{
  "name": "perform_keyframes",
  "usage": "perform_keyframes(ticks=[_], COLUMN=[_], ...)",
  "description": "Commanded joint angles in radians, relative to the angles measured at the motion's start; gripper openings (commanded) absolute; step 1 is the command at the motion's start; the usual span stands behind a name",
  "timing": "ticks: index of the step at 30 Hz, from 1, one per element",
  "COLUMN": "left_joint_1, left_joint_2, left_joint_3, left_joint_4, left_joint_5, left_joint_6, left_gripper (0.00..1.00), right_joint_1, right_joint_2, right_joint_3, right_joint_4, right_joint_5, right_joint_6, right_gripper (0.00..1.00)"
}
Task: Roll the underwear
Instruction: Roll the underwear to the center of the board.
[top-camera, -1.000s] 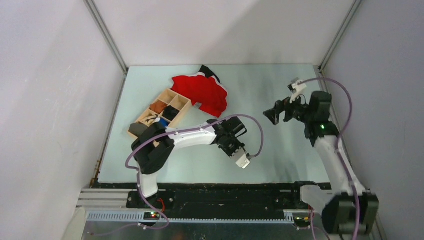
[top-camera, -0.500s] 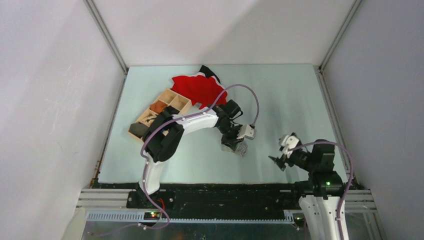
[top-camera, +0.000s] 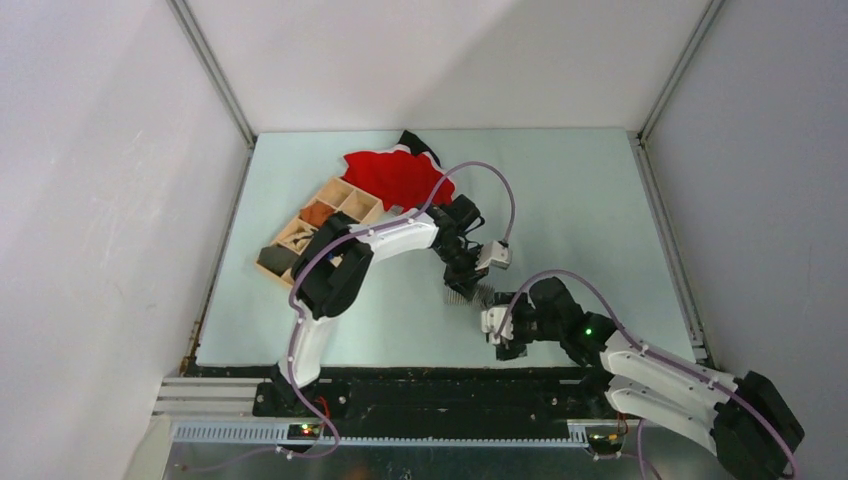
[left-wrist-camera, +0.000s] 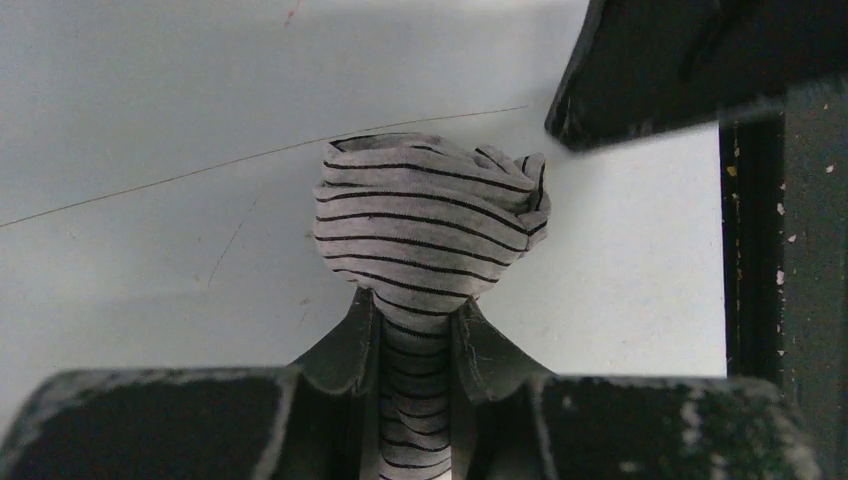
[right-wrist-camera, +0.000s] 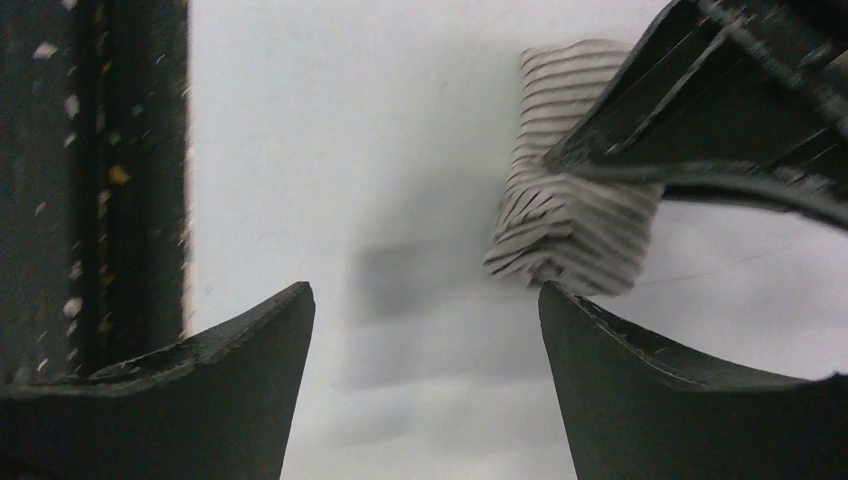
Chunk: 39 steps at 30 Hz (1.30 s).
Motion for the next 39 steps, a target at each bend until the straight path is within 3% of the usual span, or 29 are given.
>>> perform_keyframes(ticks=[1, 7, 13, 25, 36, 39], left_joint_1=[-0.018, 0.007, 0.027, 0.052, 0.104, 0.11], left_joint_2=[0.121, 0.152, 0.201, 0.264, 0.327, 0.348], left_joint_3=[-0.034, 0.022, 0.122, 0.188, 0.275, 0.304], left_joint_4=[-0.121, -0.164, -0.249, -0.301, -0.378, -0.392], left_joint_5=[0.016, 0.066, 0.115, 0.136, 0.196, 0.193], left_joint_6=[-0.016, -0.025, -0.017, -0.011, -0.012, -0.019], left_gripper=[0.0, 0.01, 0.0, 0.01, 0.03, 0.08], right_joint_1=[0.071, 0.069, -0.008, -0.029, -0.161, -0.176], right_joint_2=[0.063, 0.104, 0.197, 0.44, 0.532, 0.583], right_joint_3=[0.01, 0.006, 0.02, 0.068, 0.094, 0.121], right_joint_4=[0.322, 0.385, 0.347, 0.485, 0.468, 0.454], right_joint_5=[0.126, 0.101, -0.089, 0.033, -0.016, -0.024], right_joint_6=[0.038, -0.045, -0.232, -0.309, -0.477, -0.529], right_gripper=[0.85, 0.78, 0.7, 0.62, 0.63, 0.56])
